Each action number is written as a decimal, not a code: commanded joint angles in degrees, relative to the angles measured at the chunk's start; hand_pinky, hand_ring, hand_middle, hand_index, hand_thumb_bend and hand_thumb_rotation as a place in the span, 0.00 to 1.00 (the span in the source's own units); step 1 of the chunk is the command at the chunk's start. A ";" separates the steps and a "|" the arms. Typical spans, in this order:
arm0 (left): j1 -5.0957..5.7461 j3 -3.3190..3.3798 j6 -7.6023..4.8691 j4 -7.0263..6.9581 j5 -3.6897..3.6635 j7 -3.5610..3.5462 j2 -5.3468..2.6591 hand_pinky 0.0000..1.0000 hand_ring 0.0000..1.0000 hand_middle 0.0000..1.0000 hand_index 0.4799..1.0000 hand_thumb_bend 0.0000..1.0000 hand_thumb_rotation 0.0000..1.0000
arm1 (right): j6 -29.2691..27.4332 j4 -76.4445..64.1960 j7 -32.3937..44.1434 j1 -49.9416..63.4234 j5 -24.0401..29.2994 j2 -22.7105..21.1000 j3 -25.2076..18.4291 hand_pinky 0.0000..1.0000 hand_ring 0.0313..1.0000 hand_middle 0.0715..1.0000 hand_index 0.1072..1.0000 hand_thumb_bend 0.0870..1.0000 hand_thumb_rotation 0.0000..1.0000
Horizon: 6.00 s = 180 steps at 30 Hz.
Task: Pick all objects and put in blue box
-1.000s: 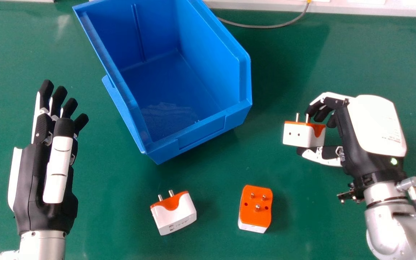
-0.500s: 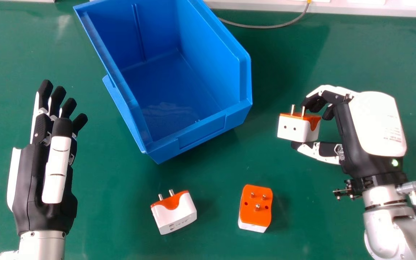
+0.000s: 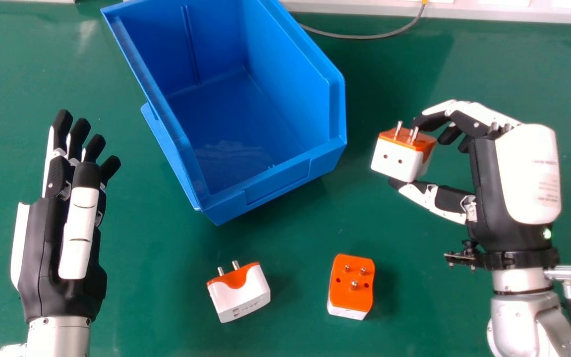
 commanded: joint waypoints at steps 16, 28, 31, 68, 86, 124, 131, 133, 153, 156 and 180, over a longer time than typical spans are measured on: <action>0.48 -1.75 -1.63 -1.44 1.39 1.19 -1.90 0.92 0.96 0.99 0.97 0.72 0.77 | -4.82 -9.08 -0.21 7.33 -6.08 4.17 6.27 0.32 0.42 0.51 0.44 0.45 0.00; 0.62 -2.48 -1.69 -1.78 2.65 3.67 -3.35 0.92 0.96 0.98 0.97 0.73 0.77 | -7.59 -12.50 0.90 6.80 -6.13 5.55 7.06 0.31 0.41 0.52 0.44 0.44 0.00; 0.71 -2.41 -2.05 -1.66 2.90 3.59 -3.07 0.92 0.96 0.98 0.96 0.74 0.77 | -7.05 -15.21 3.36 7.12 -5.57 6.52 7.09 0.30 0.42 0.52 0.44 0.44 0.00; 1.97 -1.54 -0.37 -3.64 1.19 2.26 -1.41 0.91 0.95 0.97 0.95 0.77 0.76 | 15.76 -27.51 34.17 16.48 3.70 8.30 0.67 0.30 0.42 0.52 0.46 0.44 0.00; 1.68 -1.49 -1.03 -2.98 0.97 2.18 -1.28 0.92 0.96 0.98 0.95 0.76 0.77 | 29.32 -37.27 53.24 17.32 -2.07 4.40 3.31 0.61 0.73 0.77 0.76 0.82 0.31; 0.97 -1.47 -0.86 -2.32 0.48 1.65 -0.48 0.93 0.96 0.98 0.95 0.75 0.77 | 29.59 -36.31 60.15 15.84 -2.89 1.79 9.75 0.76 0.88 0.90 0.93 0.99 0.56; 1.13 -1.49 -0.65 -2.69 0.81 1.90 -0.62 0.93 0.96 0.98 0.95 0.74 0.77 | 31.57 -37.27 65.17 14.99 -3.03 0.42 10.23 0.74 0.86 0.89 0.93 0.99 0.53; 1.11 -1.46 -0.99 -2.48 0.98 1.90 -0.63 0.93 0.96 0.98 0.95 0.74 0.77 | 32.07 -37.60 66.06 14.87 -3.37 0.23 10.39 0.73 0.85 0.88 0.93 0.98 0.52; 1.05 -1.47 -0.74 -2.57 1.04 1.86 -0.46 0.92 0.96 0.98 0.94 0.74 0.77 | 37.04 -39.88 73.02 13.44 -5.60 -0.44 11.01 0.64 0.75 0.81 0.84 0.88 0.41; 0.99 -1.48 -1.05 -2.39 1.17 1.84 -0.49 0.92 0.96 0.98 0.94 0.74 0.77 | 37.05 -39.67 72.89 13.34 -5.34 -0.50 11.03 0.64 0.74 0.81 0.83 0.87 0.39; 1.12 -1.46 -0.64 -2.99 1.44 2.07 -0.39 0.92 0.96 0.97 0.94 0.75 0.78 | 38.00 -39.96 75.52 12.28 -10.96 -2.15 12.92 0.64 0.74 0.81 0.77 0.82 0.24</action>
